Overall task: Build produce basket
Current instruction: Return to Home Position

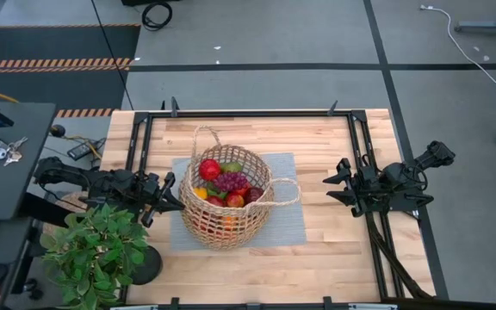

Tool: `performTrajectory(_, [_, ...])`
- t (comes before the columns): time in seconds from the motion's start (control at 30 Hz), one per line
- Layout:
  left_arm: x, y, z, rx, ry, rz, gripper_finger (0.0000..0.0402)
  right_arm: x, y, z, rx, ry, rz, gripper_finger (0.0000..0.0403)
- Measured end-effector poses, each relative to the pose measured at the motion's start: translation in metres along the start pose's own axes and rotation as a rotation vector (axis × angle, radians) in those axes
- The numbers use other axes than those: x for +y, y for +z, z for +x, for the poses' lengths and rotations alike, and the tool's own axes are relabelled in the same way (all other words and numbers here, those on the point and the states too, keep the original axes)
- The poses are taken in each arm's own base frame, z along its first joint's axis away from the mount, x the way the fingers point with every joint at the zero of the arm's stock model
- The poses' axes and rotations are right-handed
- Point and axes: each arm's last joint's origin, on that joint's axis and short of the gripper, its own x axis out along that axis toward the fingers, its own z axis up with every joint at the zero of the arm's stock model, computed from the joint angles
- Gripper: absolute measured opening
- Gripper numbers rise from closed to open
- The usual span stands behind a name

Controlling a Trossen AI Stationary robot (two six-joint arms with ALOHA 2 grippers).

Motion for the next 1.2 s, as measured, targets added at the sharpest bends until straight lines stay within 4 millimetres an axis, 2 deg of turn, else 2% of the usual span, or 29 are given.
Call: performTrajectory(1.2, [0.0, 0.0, 0.0, 0.0, 0.0, 0.0, 0.0032, 0.0, -0.0001, 0.0, 0.001, 0.0, 0.0, 0.0197])
